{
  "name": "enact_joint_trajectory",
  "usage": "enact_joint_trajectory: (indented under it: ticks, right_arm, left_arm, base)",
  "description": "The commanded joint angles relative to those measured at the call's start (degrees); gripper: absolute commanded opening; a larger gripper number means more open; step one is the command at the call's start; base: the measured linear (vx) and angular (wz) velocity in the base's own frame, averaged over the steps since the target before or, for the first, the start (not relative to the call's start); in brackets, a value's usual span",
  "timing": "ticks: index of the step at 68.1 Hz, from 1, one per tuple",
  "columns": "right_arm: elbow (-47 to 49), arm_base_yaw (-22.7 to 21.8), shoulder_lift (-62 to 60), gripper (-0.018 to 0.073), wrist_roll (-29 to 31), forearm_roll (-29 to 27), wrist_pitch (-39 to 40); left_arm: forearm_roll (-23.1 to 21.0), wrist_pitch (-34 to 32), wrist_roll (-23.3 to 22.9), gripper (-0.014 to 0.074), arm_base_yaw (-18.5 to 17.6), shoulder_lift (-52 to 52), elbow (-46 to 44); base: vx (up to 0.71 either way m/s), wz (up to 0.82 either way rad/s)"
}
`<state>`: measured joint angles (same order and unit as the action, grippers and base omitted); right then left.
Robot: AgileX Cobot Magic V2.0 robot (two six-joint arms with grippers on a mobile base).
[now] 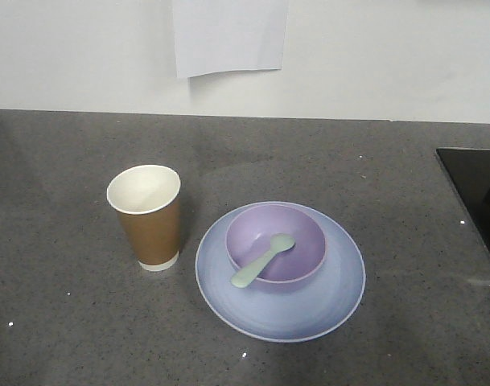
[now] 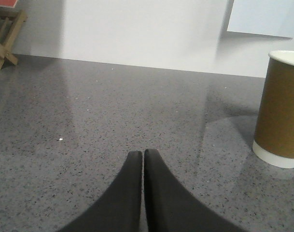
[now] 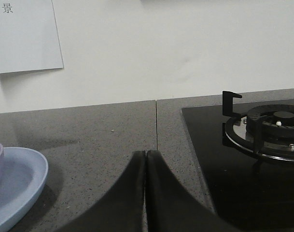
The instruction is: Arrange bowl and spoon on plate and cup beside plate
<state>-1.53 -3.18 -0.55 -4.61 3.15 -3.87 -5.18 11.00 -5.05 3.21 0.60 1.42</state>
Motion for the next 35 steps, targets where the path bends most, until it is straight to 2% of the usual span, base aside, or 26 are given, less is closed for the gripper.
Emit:
enact_joint_trajectory:
  ticks: [1, 35]
  right_arm:
    - [-1.0, -0.4, -0.7, -0.0005, 0.6, 0.6, 3.9]
    - [-1.0, -0.4, -0.7, -0.0005, 0.6, 0.6, 3.9]
  left_arm:
    - [-0.5, -4.0, -0.4, -0.0007, -0.5, 1.0, 1.7]
    - [-0.5, -4.0, -0.4, -0.0007, -0.5, 1.0, 1.7]
  base:
    - [0.0, 0.0]
    - [0.0, 0.0]
